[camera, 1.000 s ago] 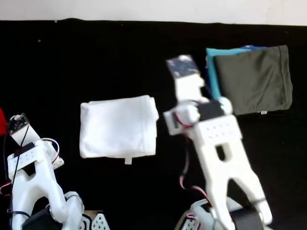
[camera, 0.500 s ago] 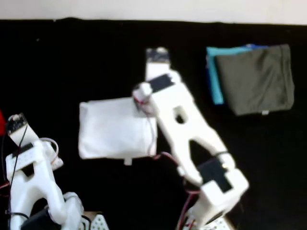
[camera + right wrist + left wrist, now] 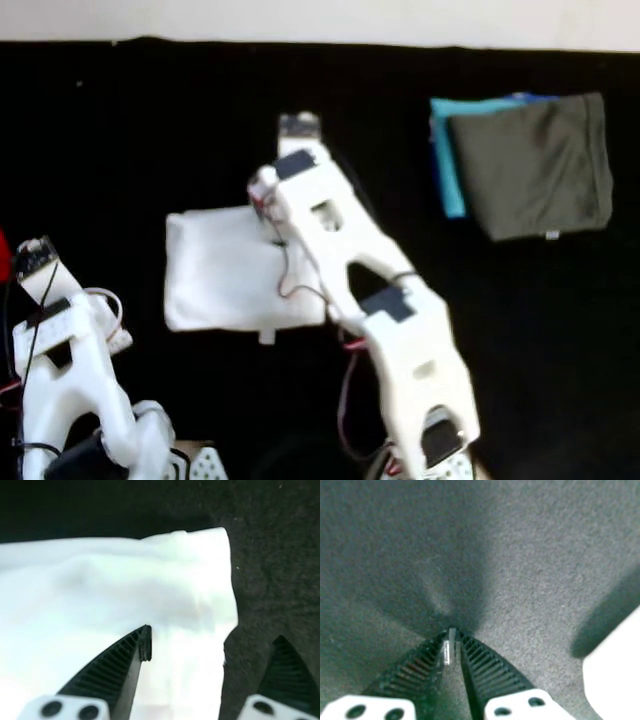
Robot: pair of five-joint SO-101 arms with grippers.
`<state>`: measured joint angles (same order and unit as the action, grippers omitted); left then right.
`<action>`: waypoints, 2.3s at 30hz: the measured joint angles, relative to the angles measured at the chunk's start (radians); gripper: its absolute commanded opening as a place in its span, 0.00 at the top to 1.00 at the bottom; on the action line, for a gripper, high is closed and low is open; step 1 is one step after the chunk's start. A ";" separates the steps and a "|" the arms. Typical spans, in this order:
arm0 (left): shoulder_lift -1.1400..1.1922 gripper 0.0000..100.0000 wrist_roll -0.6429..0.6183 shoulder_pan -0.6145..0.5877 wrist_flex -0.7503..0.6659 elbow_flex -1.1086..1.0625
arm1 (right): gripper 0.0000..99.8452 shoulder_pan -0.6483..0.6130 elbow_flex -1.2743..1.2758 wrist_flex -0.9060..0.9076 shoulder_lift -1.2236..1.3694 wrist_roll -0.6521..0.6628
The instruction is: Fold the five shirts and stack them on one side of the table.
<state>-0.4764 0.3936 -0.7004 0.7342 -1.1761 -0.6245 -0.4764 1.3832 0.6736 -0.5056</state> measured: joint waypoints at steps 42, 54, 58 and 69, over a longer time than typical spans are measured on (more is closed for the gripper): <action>0.000 0.98 0.000 0.000 0.000 0.000 | 0.99 0.548 -0.692 0.370 0.064 0.626; 0.000 0.98 0.000 0.000 0.000 0.000 | 0.99 0.617 -0.575 0.370 -0.311 0.660; 0.000 0.98 0.000 0.000 0.000 0.000 | 0.99 0.695 -0.563 0.367 -0.318 0.715; 0.000 0.98 0.000 0.000 0.000 0.000 | 0.99 0.924 -0.560 0.066 -0.084 0.939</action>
<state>-0.4764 0.3936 -0.7004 0.7342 -1.1761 0.2992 -1.0365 1.4492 0.5892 0.4335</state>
